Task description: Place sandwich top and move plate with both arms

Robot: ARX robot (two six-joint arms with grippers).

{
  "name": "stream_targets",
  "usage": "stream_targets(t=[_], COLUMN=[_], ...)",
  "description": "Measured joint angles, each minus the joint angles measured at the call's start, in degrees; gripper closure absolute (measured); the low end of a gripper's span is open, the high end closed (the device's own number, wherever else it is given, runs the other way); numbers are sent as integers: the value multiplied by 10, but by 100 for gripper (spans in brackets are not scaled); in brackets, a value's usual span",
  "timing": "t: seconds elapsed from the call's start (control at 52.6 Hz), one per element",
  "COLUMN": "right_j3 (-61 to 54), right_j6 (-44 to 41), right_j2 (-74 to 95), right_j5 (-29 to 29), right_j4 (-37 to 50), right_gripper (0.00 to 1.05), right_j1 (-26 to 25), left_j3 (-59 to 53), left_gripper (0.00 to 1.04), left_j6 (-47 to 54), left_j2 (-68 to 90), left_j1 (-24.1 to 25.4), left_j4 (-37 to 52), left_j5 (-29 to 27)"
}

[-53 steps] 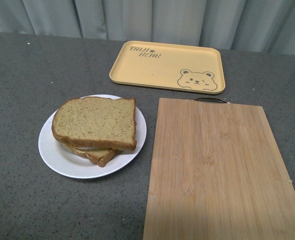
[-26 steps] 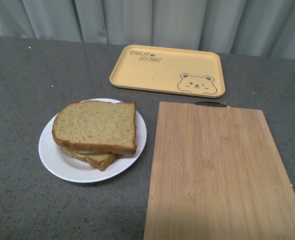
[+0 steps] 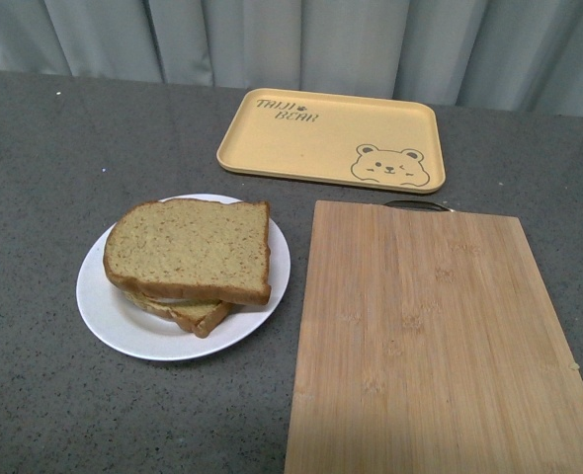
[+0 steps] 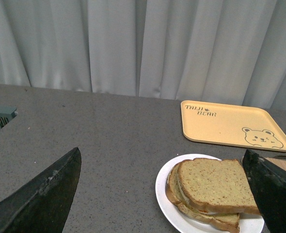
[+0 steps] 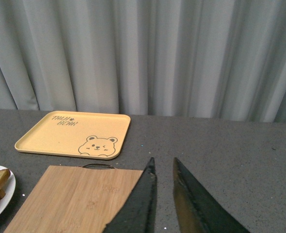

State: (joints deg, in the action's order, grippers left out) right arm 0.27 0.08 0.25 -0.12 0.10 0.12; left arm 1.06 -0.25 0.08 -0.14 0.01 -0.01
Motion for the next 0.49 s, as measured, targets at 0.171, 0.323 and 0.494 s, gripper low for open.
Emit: stream_targets(t=[0.171, 0.323, 0.494], right_j3=[0, 0, 0], right_j6=[0, 0, 0], right_j2=[0, 0, 0], right_j5=[0, 0, 0], right_j4=[0, 0, 0], right_gripper=[64, 28, 10], right_j1=[0, 0, 0], left_j3=[0, 0, 34], left_gripper=[7, 7, 7], left_j6=[0, 0, -101], left_j2=[0, 0, 117], left_j1=[0, 0, 24], left_j4=[0, 0, -86], left_j5=[0, 0, 73])
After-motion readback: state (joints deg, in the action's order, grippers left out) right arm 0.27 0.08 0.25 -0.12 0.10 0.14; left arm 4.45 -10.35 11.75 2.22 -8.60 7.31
